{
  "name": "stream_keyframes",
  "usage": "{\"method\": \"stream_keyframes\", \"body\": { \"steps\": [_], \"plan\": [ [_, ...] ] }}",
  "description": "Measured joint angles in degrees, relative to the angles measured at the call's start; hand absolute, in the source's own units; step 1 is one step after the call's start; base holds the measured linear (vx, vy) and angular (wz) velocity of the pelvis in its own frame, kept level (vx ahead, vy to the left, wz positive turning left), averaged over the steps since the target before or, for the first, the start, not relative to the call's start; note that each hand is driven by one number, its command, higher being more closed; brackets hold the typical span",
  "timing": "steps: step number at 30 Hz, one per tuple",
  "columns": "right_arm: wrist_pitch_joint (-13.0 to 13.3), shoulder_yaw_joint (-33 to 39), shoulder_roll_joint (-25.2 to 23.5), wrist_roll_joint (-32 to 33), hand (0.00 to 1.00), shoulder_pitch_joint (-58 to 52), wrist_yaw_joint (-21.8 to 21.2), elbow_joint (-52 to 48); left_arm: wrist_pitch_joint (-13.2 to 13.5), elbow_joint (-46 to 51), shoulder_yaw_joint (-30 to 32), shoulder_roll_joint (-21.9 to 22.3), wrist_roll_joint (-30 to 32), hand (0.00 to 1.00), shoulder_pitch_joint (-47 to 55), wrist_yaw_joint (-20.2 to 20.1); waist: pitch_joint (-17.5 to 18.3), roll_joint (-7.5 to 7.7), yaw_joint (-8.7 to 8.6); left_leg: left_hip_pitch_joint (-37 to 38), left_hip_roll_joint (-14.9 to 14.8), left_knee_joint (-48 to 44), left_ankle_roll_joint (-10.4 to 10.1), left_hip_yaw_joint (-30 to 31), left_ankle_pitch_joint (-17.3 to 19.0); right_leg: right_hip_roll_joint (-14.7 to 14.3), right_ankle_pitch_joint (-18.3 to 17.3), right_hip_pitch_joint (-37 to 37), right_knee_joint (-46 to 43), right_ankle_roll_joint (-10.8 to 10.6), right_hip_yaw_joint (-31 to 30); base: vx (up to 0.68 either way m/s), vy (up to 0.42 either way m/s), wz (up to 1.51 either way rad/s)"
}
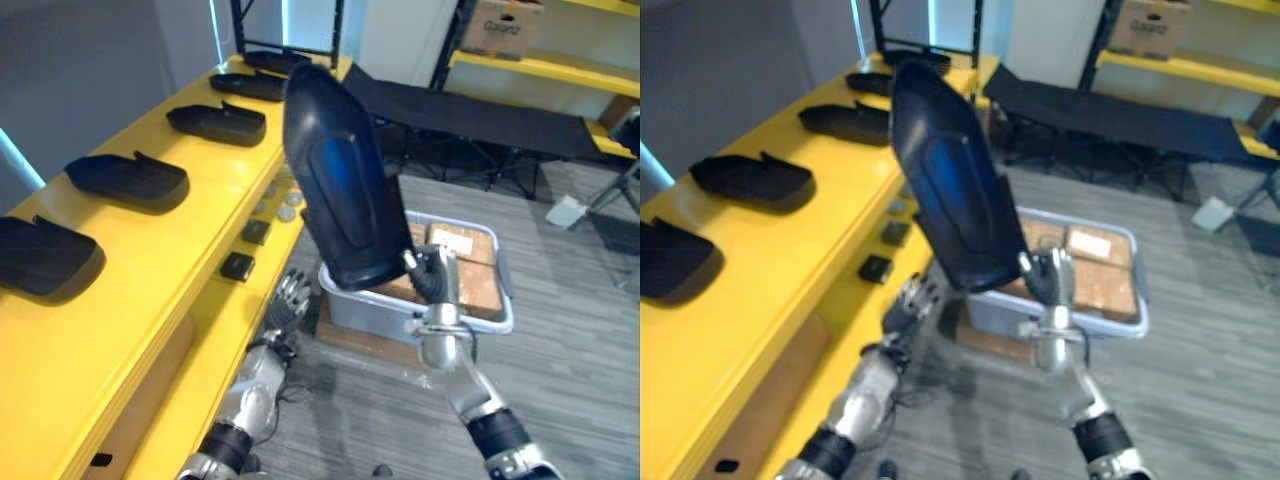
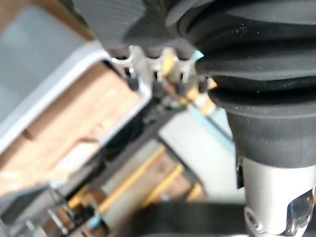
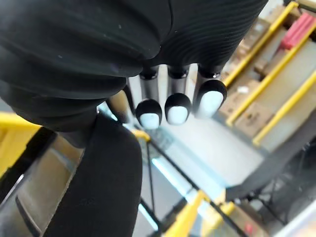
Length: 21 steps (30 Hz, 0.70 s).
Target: Walk over and take plastic housings, then place them on the shelf
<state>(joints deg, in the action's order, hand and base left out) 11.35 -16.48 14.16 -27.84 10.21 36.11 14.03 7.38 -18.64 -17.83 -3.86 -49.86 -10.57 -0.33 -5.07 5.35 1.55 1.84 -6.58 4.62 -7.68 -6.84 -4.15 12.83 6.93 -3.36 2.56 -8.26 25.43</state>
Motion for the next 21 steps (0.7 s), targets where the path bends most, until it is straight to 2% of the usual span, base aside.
{"method": "stream_keyframes", "body": {
  "steps": [12,16,18,19,21],
  "plan": [
    [-0.04,-3.49,-2.52,0.05,1.0,-0.45,0.23,4.63,0.17,4.43,-1.32,0.37,-1.17,0.0,-1.95,0.12,0.1,0.01,0.05,-0.07,0.15,-0.02,0.0,0.9,-0.01,0.04,0.0,-0.76,0.31,0.0,1.11,-0.01,0.0,0.03],
    [-0.04,-4.03,-2.57,0.08,1.0,-0.45,1.12,5.31,0.1,5.87,-1.4,0.13,1.52,0.0,-1.94,1.12,0.1,0.01,0.3,-0.12,0.15,-0.02,0.0,0.95,-0.01,0.04,0.0,-0.75,0.36,0.01,1.15,0.0,0.0,0.0],
    [-0.04,-4.45,-2.65,0.12,1.0,-0.42,1.62,5.54,-0.18,7.25,-1.48,0.13,5.41,0.0,-1.94,2.24,0.12,-0.01,0.33,-0.12,0.15,-0.03,0.0,1.0,-0.01,0.02,0.0,-0.77,0.43,0.01,1.18,0.0,0.0,0.0],
    [-0.04,-4.53,-2.65,0.15,1.0,-0.41,1.74,5.61,-0.33,7.53,-1.49,0.13,6.26,1.0,-1.94,2.49,0.12,-0.01,0.35,-0.12,0.16,-0.03,0.0,1.01,-0.01,0.01,0.0,-0.78,0.47,0.01,1.19,0.0,0.0,0.0],
    [-0.03,-5.18,-2.91,0.31,1.0,-0.43,2.35,5.69,-2.3,8.52,-1.56,-0.11,11.2,1.0,-1.94,4.51,0.58,-0.12,0.39,-0.37,0.19,-0.04,0.0,1.16,-0.01,-0.06,0.08,-0.78,0.86,-0.01,1.32,0.0,0.0,0.02]
  ]
}}
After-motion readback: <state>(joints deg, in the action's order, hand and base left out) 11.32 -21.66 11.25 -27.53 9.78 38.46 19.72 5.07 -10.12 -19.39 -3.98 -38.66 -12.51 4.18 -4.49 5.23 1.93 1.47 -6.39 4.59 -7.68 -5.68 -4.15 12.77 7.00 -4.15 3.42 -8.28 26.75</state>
